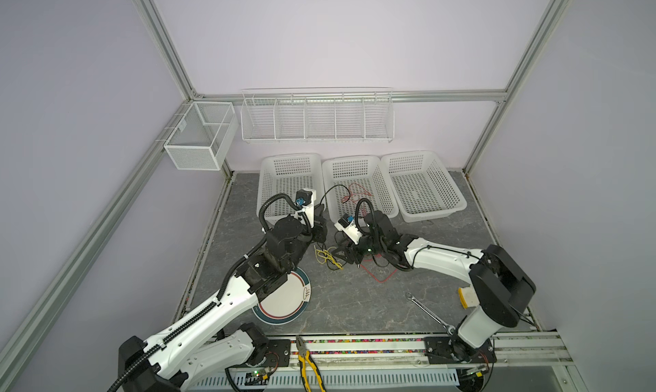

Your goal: Untangle the cables

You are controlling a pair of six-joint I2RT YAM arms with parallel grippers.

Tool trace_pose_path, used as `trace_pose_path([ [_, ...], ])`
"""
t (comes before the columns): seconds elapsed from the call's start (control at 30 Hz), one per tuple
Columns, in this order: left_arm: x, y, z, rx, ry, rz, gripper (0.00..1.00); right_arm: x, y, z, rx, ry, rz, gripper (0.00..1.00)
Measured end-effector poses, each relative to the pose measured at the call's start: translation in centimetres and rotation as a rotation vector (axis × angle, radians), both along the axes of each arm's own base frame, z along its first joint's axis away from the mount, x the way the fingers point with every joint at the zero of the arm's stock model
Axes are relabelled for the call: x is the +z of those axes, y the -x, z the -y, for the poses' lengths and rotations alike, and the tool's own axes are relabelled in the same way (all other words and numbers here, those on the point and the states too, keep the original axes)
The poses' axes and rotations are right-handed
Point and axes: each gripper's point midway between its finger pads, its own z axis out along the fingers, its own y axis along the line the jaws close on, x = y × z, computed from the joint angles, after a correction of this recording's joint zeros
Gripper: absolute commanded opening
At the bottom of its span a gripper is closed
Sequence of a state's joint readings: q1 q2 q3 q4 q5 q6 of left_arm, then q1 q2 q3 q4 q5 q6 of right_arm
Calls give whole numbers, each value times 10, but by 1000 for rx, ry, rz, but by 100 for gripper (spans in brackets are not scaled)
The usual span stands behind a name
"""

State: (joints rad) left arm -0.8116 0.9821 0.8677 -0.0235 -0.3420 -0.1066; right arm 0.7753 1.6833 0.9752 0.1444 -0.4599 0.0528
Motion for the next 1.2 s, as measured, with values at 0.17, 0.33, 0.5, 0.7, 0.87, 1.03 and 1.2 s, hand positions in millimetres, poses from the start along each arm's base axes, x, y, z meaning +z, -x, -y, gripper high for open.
trace_pose_path([
  [0.17,0,0,1,0,3,0,0,-14,6,-4,24,12,-35,47],
  [0.33,2,-2,2,0,5,2,0,-14,10,-7,42,8,-42,45],
  [0.5,0,-2,2,1,4,-2,0,-14,13,-10,54,3,-43,40],
  [0.7,0,-2,3,1,4,-3,0,-23,12,-13,56,8,-53,37],
  [0.87,0,-2,3,1,4,-4,0,-23,12,-17,65,-2,-61,31],
  [1.03,-1,-3,3,1,3,-5,0,-15,11,-21,75,-31,-61,23],
  [1.2,-2,-3,3,3,8,-9,0,-8,11,-29,96,-68,-67,17],
])
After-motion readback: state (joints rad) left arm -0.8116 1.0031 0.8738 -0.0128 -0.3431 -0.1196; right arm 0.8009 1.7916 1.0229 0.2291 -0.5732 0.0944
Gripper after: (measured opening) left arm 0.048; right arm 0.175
